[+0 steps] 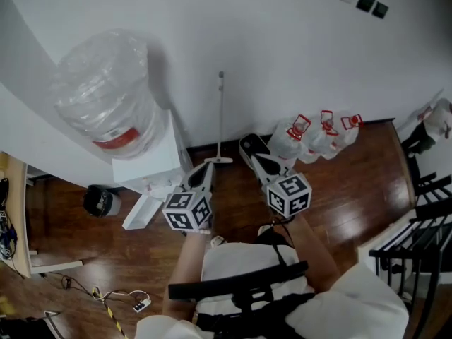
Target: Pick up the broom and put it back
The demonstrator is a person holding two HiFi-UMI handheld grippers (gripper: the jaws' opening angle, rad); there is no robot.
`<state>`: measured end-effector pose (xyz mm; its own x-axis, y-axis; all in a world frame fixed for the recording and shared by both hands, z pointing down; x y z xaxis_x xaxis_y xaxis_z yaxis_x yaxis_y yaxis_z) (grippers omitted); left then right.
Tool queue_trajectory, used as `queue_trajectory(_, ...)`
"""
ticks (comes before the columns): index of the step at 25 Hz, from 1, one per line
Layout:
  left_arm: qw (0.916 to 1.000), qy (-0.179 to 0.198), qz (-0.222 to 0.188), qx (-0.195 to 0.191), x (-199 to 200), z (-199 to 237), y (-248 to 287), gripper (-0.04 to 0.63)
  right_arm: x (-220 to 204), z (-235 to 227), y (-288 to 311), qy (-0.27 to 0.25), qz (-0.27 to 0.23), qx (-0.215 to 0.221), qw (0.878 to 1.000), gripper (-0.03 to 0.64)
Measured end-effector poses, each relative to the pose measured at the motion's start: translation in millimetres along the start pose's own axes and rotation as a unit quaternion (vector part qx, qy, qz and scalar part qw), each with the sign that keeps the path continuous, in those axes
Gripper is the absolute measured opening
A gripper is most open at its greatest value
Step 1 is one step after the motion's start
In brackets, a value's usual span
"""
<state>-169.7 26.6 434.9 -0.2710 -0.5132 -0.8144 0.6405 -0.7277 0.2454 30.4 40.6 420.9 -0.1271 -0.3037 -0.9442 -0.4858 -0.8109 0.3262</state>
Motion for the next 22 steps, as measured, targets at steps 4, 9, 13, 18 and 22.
queue_trajectory(4,0.9999,0.005,-0.009,0.007,1,-17,-6,-0.003,-2,4,-16,0.001,-0.003,0.008,1.000,0.006)
queue_trajectory(9,0.9997,0.011,-0.010,0.018,-5,-33,-4,-0.003,5,-5,-28,-0.018,-0.011,0.007,1.000,0.006)
queue_trajectory(13,0.9996,0.004,-0.016,0.024,-12,-46,-4,-0.003,2,-13,-39,-0.017,-0.016,0.011,1.000,0.006)
queue_trajectory(18,0.9993,0.003,-0.019,0.030,-17,-57,-7,-0.003,1,-20,-49,-0.001,-0.025,0.016,1.000,0.006)
queue_trajectory(22,0.9992,0.004,-0.019,0.036,-21,-63,-10,-0.003,0,-20,-52,-0.003,-0.026,0.022,0.999,0.006)
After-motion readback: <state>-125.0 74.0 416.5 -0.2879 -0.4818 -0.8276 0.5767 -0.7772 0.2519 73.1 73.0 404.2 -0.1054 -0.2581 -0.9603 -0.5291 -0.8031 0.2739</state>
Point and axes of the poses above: the fingertips, and each gripper's own axes: y forward along the fingers, z to its left, x out of its top, the point moved 7 cm from there along -y, backward along the fingers, and after that the axes turned 6 degrees about -y, right-handed, at the moved point
